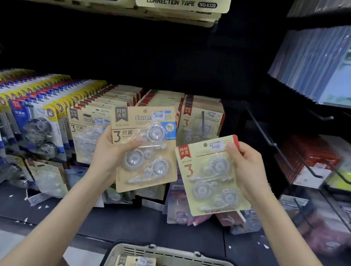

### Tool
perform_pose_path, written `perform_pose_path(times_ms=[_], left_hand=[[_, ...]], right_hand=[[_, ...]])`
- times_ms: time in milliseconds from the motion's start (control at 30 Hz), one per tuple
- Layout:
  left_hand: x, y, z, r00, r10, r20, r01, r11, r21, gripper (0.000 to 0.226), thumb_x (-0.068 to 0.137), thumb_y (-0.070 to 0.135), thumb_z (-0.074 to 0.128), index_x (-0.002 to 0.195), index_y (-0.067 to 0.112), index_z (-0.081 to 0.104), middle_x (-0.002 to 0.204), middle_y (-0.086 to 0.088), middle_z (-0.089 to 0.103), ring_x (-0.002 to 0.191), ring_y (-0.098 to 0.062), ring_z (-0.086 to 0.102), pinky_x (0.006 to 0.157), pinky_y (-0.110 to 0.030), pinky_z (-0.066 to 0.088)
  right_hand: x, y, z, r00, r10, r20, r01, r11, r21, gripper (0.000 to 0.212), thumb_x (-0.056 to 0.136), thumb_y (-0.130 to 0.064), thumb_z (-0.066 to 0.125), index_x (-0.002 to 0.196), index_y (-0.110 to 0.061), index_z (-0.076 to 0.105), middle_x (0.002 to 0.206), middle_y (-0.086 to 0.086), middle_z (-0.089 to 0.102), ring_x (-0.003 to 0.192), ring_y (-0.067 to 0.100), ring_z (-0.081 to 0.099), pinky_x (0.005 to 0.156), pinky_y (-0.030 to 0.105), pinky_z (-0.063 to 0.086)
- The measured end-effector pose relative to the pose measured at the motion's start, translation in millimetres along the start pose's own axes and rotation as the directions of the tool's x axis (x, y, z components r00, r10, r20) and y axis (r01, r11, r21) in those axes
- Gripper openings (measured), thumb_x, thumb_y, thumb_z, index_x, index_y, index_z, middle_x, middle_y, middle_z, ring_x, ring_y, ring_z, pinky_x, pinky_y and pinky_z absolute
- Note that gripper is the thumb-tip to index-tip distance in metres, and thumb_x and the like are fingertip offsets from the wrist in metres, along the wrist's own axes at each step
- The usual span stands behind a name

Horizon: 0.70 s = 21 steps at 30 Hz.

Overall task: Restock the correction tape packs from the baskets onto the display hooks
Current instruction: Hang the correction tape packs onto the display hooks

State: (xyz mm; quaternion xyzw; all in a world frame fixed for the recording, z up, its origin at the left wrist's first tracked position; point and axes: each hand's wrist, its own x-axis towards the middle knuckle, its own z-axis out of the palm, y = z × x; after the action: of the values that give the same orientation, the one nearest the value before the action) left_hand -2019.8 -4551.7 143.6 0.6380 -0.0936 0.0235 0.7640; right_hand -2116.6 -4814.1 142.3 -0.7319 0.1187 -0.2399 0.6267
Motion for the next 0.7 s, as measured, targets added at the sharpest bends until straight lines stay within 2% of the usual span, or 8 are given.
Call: perform_pose_path(times_ms=[67, 200, 300, 400, 467, 567, 700], left_hand=[[2, 4, 2, 1.0, 0.018, -0.023, -0.018, 1.0, -0.002, 0.048, 0.072, 0.005, 0.077, 0.113, 0.021, 0.06, 0.109, 0.001, 0.073, 0.104, -0.02, 0.069, 0.092, -0.038, 0.053], [5, 6, 3, 0.997, 0.034, -0.063, -0.035, 0.999, -0.01, 0.045, 0.076, 0.003, 0.077, 0.108, 0.028, 0.059, 0.112, 0.004, 0.072, 0.107, -0.016, 0.067, 0.099, -0.04, 0.05], [4, 6, 3, 0.996, 0.048, -0.072, -0.047, 0.999, 0.016, 0.044, 0.079, 0.001, 0.076, 0.106, 0.03, 0.058, 0.108, 0.009, 0.072, 0.101, -0.007, 0.068, 0.095, -0.032, 0.05], [6, 6, 3, 0.996, 0.058, -0.074, -0.056, 0.998, 0.03, 0.044, 0.079, 0.0, 0.075, 0.109, 0.028, 0.059, 0.106, 0.01, 0.072, 0.098, -0.005, 0.069, 0.088, -0.026, 0.051], [7, 7, 3, 0.995, 0.066, -0.077, -0.063, 0.997, 0.036, 0.044, 0.08, 0.0, 0.075, 0.113, 0.024, 0.059, 0.106, 0.008, 0.072, 0.098, -0.006, 0.069, 0.086, -0.027, 0.052], [9, 8, 3, 0.995, 0.071, -0.072, -0.069, 0.997, 0.039, 0.042, 0.08, -0.001, 0.075, 0.107, 0.028, 0.059, 0.102, 0.01, 0.073, 0.094, -0.005, 0.07, 0.084, -0.026, 0.052], [9, 9, 4, 0.994, 0.089, -0.058, -0.086, 0.995, 0.052, 0.045, 0.08, 0.0, 0.075, 0.11, 0.028, 0.059, 0.11, 0.007, 0.071, 0.102, -0.008, 0.068, 0.088, -0.028, 0.051]], right_hand=[[0, 2, 4, 0.999, -0.035, 0.008, 0.035, 0.999, -0.037, 0.025, 0.101, -0.027, 0.053, 0.097, -0.011, 0.072, 0.097, 0.01, 0.075, 0.095, 0.032, 0.07, 0.089, 0.059, 0.053], [3, 4, 15, 0.994, -0.103, -0.034, 0.1, 0.992, -0.083, 0.027, 0.101, -0.029, 0.053, 0.09, -0.011, 0.07, 0.092, 0.019, 0.071, 0.091, 0.044, 0.065, 0.082, 0.062, 0.053], [5, 6, 21, 0.99, -0.126, -0.062, 0.12, 0.988, -0.093, 0.029, 0.101, -0.027, 0.052, 0.088, -0.006, 0.068, 0.089, 0.023, 0.068, 0.089, 0.049, 0.061, 0.077, 0.059, 0.051], [8, 6, 23, 0.986, -0.128, -0.107, 0.119, 0.989, -0.083, 0.033, 0.102, -0.027, 0.051, 0.09, 0.001, 0.065, 0.09, 0.024, 0.067, 0.089, 0.048, 0.061, 0.076, 0.058, 0.052], [12, 7, 23, 0.981, -0.133, -0.139, 0.121, 0.988, -0.09, 0.036, 0.102, -0.028, 0.051, 0.091, 0.003, 0.064, 0.09, 0.026, 0.066, 0.08, 0.043, 0.061, 0.073, 0.057, 0.052], [16, 7, 22, 0.979, -0.132, -0.152, 0.118, 0.988, -0.102, 0.034, 0.102, -0.029, 0.051, 0.09, 0.0, 0.066, 0.09, 0.025, 0.067, 0.073, 0.027, 0.056, 0.068, 0.051, 0.05], [16, 6, 21, 0.98, -0.109, -0.167, 0.098, 0.993, -0.07, 0.029, 0.102, -0.026, 0.051, 0.091, -0.007, 0.07, 0.089, 0.015, 0.072, 0.078, 0.025, 0.063, 0.075, 0.047, 0.054]])
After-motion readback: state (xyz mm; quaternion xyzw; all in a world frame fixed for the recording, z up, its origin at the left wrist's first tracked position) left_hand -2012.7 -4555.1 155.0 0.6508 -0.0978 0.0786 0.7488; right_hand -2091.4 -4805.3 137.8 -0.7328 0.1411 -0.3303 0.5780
